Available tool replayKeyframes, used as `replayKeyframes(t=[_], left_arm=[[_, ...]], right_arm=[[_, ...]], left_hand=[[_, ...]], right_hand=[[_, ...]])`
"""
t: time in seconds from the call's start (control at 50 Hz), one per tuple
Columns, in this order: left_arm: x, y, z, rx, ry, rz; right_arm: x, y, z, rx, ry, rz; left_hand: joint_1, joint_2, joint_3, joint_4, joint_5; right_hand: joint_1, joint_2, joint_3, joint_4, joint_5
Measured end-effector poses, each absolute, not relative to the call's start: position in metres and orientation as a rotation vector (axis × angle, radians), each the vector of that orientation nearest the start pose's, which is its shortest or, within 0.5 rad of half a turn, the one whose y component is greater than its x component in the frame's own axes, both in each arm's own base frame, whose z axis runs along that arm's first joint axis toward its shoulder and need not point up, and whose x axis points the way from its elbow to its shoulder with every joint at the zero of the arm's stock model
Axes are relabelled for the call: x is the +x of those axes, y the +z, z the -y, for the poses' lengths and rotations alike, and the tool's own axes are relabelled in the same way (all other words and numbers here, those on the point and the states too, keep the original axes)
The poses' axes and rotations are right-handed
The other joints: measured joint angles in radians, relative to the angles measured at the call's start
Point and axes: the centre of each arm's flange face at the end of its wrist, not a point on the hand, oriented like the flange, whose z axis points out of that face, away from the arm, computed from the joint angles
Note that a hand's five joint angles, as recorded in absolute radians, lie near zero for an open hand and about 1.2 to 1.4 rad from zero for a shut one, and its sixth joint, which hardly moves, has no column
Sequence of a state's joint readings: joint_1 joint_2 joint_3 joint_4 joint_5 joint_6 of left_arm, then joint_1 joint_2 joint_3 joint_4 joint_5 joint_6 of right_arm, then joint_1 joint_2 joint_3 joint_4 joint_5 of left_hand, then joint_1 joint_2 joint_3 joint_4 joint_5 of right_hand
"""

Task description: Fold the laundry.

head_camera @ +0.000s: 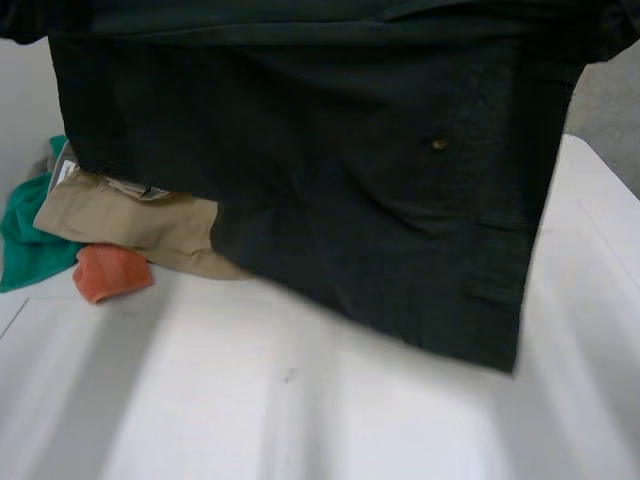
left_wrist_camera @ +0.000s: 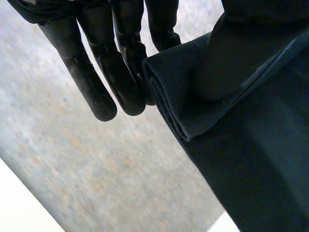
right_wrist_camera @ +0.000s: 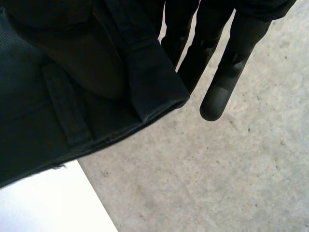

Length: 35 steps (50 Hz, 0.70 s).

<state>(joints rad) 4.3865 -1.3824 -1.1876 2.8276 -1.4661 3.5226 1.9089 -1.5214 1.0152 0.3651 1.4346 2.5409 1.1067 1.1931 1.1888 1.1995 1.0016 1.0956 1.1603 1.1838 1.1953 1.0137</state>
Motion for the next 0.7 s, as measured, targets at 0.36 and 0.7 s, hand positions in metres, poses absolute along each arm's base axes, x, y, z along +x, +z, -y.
replayKeyframes(t=[0.36, 0.7], left_arm=[[-0.286, 0.343, 0.329, 0.983, -2.258, -2.027], [-0.276, 0.496, 0.305, 0.412, -3.008, -1.093]], right_arm=[[0.27, 0.306, 0.341, -1.143, -2.139, -2.136], [0.269, 0.445, 0.355, -0.519, -2.913, -1.267]], left_hand=[[0.007, 0.001, 0.0, 0.0, 0.0], [0.007, 0.001, 0.0, 0.0, 0.0]], right_hand=[[0.0, 0.0, 0.0, 0.0, 0.004], [0.0, 0.011, 0.0, 0.0, 0.004]])
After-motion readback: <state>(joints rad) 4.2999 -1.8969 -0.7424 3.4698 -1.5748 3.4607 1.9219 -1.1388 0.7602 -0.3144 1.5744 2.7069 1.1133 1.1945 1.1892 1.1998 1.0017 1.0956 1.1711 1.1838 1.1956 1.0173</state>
